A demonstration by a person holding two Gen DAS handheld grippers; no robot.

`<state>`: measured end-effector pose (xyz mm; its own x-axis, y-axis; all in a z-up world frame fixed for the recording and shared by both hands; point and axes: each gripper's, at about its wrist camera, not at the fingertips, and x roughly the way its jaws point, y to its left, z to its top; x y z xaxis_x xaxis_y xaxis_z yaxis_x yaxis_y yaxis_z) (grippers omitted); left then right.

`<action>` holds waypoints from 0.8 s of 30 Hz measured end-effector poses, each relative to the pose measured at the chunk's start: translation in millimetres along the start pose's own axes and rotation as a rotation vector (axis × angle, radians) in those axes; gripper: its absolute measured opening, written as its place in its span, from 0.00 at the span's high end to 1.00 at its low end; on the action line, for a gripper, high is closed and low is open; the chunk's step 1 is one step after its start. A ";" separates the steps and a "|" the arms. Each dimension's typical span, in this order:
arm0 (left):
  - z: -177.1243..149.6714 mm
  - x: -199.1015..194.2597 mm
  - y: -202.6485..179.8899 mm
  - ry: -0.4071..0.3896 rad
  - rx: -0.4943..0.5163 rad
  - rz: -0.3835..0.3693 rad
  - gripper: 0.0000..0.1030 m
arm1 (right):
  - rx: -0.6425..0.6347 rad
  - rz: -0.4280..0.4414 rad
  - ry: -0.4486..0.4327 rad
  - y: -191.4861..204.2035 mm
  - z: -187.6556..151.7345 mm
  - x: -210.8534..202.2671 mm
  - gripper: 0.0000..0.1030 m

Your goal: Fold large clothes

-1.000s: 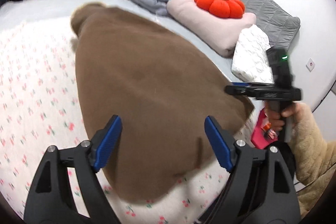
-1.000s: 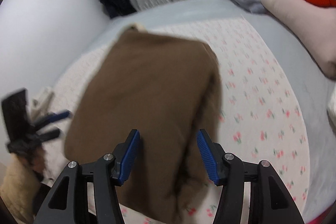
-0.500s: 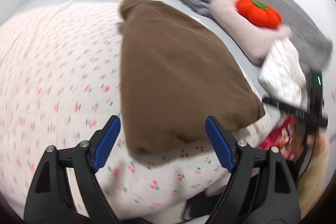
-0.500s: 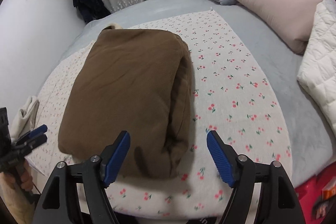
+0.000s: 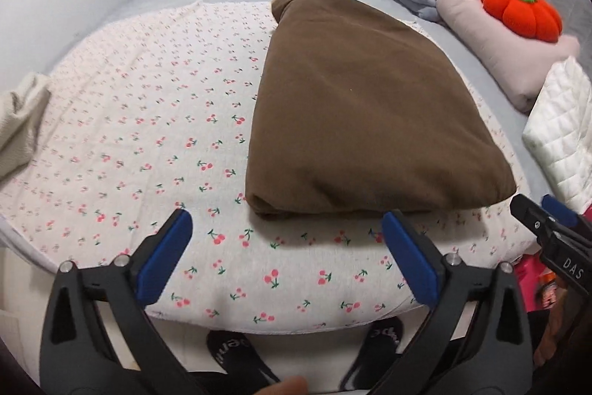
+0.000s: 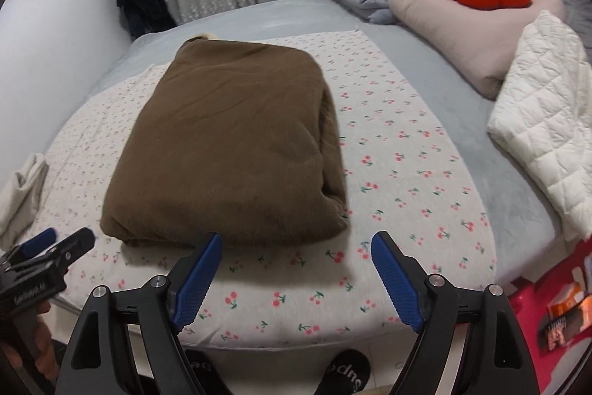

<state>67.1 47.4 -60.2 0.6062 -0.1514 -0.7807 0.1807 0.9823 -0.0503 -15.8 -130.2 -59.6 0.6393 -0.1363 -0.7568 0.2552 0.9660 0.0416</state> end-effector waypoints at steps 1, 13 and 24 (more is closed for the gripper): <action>-0.5 -1.5 -1.7 0.002 -0.002 0.003 0.01 | 0.003 -0.027 -0.002 0.8 -3.2 -0.8 0.15; -13.1 -8.0 -17.8 0.009 -0.005 0.063 0.01 | -0.062 -0.111 0.003 25.5 -10.3 1.0 0.13; -11.2 -5.8 -11.4 0.013 -0.017 0.071 0.01 | -0.074 -0.108 0.028 29.0 -9.9 8.2 0.13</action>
<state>52.9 38.3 -62.0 0.6073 -0.0803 -0.7904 0.1244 0.9922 -0.0052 -10.3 -101.2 -71.1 0.5901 -0.2355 -0.7722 0.2666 0.9597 -0.0889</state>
